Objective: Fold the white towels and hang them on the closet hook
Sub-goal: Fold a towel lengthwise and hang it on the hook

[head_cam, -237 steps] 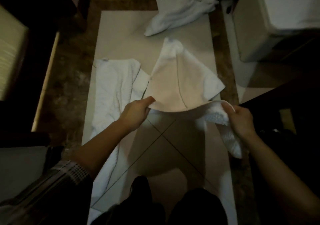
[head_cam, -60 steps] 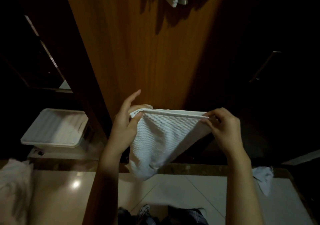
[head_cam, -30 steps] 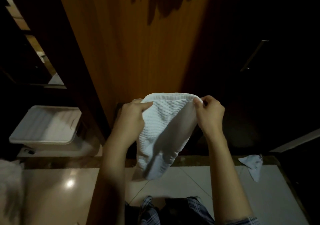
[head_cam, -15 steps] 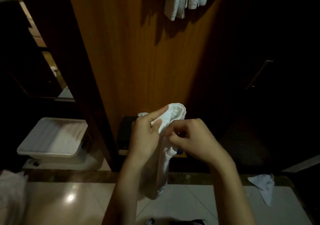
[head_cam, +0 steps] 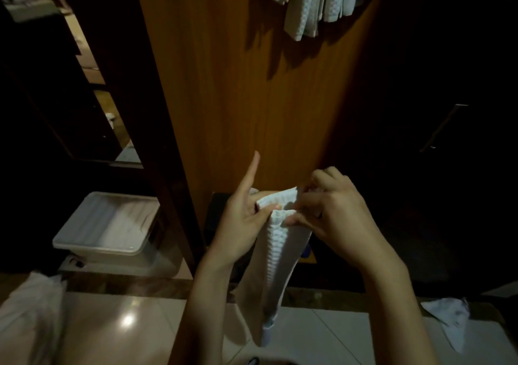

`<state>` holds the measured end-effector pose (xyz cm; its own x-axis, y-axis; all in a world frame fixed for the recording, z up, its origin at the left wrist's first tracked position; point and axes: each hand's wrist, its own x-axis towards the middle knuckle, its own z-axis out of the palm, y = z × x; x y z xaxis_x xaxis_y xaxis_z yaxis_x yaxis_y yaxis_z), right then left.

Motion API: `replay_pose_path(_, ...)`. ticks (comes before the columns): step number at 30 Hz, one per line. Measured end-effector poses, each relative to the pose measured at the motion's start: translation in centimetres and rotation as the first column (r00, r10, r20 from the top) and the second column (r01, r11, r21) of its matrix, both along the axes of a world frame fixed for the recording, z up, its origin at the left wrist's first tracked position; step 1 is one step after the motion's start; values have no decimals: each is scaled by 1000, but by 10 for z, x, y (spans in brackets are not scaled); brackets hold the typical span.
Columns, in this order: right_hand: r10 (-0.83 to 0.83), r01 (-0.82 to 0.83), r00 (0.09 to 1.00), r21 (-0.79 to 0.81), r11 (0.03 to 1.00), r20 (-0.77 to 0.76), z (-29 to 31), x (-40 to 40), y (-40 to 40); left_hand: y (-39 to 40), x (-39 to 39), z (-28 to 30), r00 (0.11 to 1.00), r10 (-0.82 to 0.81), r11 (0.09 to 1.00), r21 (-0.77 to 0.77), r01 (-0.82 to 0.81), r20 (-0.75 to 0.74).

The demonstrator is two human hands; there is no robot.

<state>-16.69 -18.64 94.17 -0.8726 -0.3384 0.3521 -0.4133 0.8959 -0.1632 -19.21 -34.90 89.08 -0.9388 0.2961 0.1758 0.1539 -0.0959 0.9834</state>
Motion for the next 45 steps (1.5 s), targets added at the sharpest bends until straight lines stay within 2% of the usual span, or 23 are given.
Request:
replay_pose_path(3,79,-74,993,-61,995,84,-2,-4,-4,-3,-3,-3,1000,-20,998,66,19,21)
replay_pose_path(8,94,-70,988,-184,980,122,-5,-5,-7,-3,-5,-4,997,-47,991,129,38,68)
replay_pose_path(17,48,-14,972,-148,989,228,-8,-8,-5,-10,-7,-3,992,-108,994,-25,110,68)
replay_pose_path(23,32,2,974,-151,989,222,-9,-9,-7,-8,-9,-1,975,-192,981,46,188,110)
replay_pose_path(27,41,-16,969,-104,994,242,-10,-10,-9,-14,-11,-8,964,-244,969,-12,247,107)
replay_pose_path(34,52,-42,979,-55,998,198,-18,-11,-13,-14,-15,-15,975,-217,949,-221,224,54)
replay_pose_path(37,47,-43,986,-24,999,162,-22,-10,-15,-12,-14,-18,975,-221,942,-255,219,22)
replay_pose_path(39,14,-16,998,31,999,61,-27,-11,-15,-11,-13,-20,981,-191,946,-263,190,21)
replay_pose_path(41,-83,80,996,157,984,13,-30,-13,-13,-16,-14,-25,989,-145,954,-262,146,22)
replay_pose_path(43,-209,170,970,271,947,121,-33,-15,-6,-23,-15,-30,995,-101,965,-242,104,25)
replay_pose_path(45,-279,215,920,241,946,275,-40,-15,6,-30,-16,-33,997,-78,969,-234,82,29)
